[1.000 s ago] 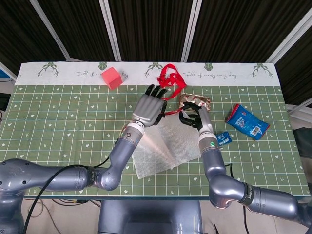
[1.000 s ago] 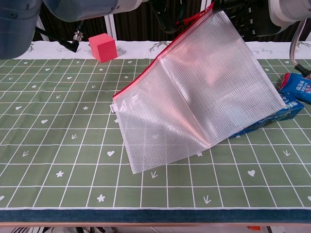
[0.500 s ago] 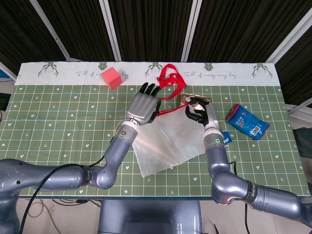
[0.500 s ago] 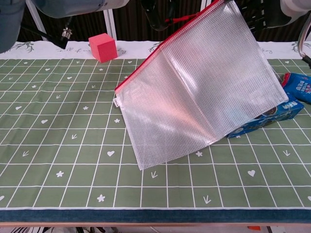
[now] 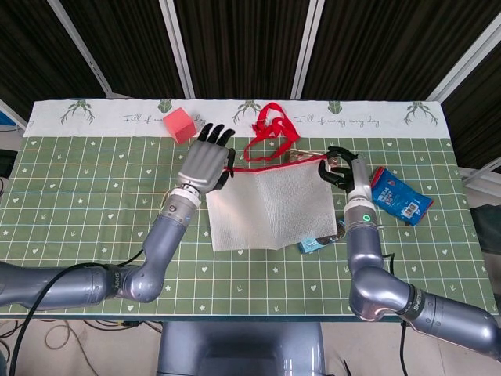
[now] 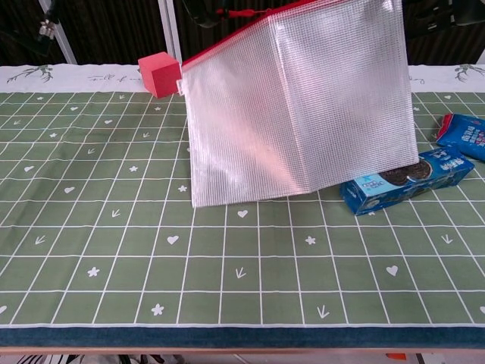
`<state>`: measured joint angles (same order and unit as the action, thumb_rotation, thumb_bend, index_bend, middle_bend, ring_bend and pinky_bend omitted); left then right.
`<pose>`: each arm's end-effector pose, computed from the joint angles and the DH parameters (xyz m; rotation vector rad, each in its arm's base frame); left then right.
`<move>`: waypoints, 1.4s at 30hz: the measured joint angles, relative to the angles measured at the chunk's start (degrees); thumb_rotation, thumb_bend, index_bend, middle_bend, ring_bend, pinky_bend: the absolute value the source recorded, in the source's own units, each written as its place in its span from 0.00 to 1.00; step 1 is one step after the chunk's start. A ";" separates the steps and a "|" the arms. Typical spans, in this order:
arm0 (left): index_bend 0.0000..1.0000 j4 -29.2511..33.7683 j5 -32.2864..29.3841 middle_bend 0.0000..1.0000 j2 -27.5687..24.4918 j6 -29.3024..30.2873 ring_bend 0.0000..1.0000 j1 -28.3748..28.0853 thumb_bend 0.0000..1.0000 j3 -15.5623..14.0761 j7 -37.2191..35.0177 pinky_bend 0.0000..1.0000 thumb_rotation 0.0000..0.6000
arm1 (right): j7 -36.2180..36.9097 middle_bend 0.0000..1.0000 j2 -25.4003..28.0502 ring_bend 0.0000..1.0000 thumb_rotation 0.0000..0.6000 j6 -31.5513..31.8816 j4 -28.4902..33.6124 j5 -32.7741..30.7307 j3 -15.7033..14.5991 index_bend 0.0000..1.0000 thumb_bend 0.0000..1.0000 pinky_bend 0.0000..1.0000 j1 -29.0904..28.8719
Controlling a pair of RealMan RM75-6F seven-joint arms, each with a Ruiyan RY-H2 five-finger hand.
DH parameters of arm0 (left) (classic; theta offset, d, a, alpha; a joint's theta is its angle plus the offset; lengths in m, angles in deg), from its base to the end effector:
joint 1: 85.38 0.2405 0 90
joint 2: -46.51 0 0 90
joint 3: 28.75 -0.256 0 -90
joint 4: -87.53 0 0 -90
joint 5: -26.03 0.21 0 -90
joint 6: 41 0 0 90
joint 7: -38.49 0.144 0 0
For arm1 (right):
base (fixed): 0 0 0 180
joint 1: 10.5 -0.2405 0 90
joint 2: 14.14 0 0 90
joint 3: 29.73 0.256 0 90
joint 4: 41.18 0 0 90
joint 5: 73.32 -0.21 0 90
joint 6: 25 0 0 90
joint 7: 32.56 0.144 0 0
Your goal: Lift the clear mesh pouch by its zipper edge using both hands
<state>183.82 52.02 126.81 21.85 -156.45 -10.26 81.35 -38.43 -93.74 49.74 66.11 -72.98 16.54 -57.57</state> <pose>0.0137 0.4045 0.0474 -1.7778 -0.7754 -0.9314 -0.0871 -0.3893 0.1089 0.5202 -1.9424 1.3438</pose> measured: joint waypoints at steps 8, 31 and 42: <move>0.62 3.91 2.03 0.12 -6.33 0.33 0.00 4.39 0.42 -1.80 -2.22 0.00 1.00 | -0.54 0.24 1.82 0.05 1.00 -0.55 -0.51 0.13 -0.02 0.61 0.61 0.27 1.23; 0.62 3.91 4.61 0.12 -13.94 -2.03 0.00 9.91 0.42 -3.67 -7.37 0.00 1.00 | -0.98 0.24 2.69 0.05 1.00 -0.22 -1.63 0.18 -0.33 0.61 0.61 0.27 1.53; 0.20 3.72 4.04 0.01 -13.35 -2.69 0.00 10.03 0.11 -3.93 -7.52 0.00 1.00 | -2.45 0.01 3.49 0.00 1.00 -2.24 -1.21 1.30 -2.21 0.02 0.28 0.22 2.10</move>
<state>187.54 56.06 113.46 19.15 -146.42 -14.19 73.83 -40.88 -90.24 47.50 64.90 -71.68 14.33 -55.47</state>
